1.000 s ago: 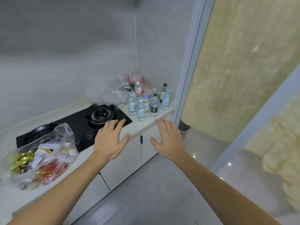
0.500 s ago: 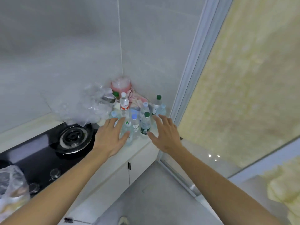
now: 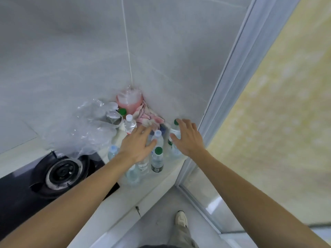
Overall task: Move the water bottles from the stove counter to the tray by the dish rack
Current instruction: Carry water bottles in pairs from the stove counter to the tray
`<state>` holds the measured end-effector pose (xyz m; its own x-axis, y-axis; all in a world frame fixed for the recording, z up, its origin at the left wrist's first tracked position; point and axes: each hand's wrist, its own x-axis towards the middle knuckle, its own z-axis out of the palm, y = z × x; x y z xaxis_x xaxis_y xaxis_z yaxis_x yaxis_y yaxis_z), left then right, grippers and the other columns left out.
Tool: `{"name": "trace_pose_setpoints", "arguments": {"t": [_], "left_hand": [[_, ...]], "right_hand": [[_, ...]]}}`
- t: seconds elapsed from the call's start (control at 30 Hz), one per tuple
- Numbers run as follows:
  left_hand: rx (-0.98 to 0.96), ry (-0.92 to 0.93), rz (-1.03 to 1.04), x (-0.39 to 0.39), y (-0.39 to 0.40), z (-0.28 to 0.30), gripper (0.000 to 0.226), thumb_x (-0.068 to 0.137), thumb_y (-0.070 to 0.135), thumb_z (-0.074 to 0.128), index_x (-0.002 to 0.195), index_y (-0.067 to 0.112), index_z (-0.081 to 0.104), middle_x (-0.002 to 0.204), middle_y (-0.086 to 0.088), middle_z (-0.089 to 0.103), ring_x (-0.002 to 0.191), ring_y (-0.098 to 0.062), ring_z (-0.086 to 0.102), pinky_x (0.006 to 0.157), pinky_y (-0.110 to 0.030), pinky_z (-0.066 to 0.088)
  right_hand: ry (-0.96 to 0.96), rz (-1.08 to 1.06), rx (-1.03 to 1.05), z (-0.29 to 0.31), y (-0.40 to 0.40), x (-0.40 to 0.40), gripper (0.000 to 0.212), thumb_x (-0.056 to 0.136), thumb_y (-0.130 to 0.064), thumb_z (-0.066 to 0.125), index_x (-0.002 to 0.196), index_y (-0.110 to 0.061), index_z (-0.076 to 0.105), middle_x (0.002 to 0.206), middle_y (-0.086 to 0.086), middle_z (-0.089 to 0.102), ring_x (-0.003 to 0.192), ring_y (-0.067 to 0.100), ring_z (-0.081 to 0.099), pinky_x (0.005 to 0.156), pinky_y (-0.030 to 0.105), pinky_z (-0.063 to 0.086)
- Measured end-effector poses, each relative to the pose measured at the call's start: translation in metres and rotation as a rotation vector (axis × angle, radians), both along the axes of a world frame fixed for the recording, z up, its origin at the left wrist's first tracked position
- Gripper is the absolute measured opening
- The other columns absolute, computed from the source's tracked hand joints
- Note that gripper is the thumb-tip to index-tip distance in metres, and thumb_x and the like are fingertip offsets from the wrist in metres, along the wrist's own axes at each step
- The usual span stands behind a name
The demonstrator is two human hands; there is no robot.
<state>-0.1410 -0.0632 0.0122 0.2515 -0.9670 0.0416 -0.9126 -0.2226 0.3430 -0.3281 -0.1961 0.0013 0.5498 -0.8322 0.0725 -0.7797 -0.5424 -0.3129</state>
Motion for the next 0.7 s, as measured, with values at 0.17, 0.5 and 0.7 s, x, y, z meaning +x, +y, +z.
{"name": "trace_pose_setpoints", "arguments": {"t": [0.17,0.5,0.7], "left_hand": [[0.078,0.114,0.092,0.000,-0.072,-0.014,0.051,0.100,0.051,0.049,0.145,0.030,0.044,0.131,-0.007,0.059,0.121,-0.031,0.056,0.088,-0.042,0.052],[0.376,-0.170,-0.012,0.011,-0.123,-0.043,0.046,0.094,0.056,0.058,0.128,0.026,0.057,0.119,-0.001,0.064,0.108,-0.026,0.062,0.075,-0.033,0.041],[0.319,-0.143,0.017,0.015,-0.123,-0.040,0.035,0.099,0.045,0.055,0.124,0.021,0.051,0.112,-0.006,0.066,0.100,-0.030,0.063,0.073,-0.036,0.044]], "right_hand": [[0.072,0.067,0.097,-0.010,-0.075,0.024,0.062,0.100,-0.055,0.049,0.153,-0.025,0.037,0.149,0.013,0.046,0.135,0.037,0.045,0.107,0.049,0.042],[0.277,0.299,0.084,-0.037,-0.143,0.051,0.033,0.096,-0.034,0.058,0.122,-0.014,0.060,0.126,0.015,0.057,0.121,0.034,0.057,0.095,0.041,0.050],[0.246,0.377,0.059,-0.034,-0.154,0.066,0.032,0.094,-0.030,0.063,0.121,-0.014,0.062,0.115,0.018,0.064,0.110,0.039,0.062,0.088,0.042,0.053]]}}
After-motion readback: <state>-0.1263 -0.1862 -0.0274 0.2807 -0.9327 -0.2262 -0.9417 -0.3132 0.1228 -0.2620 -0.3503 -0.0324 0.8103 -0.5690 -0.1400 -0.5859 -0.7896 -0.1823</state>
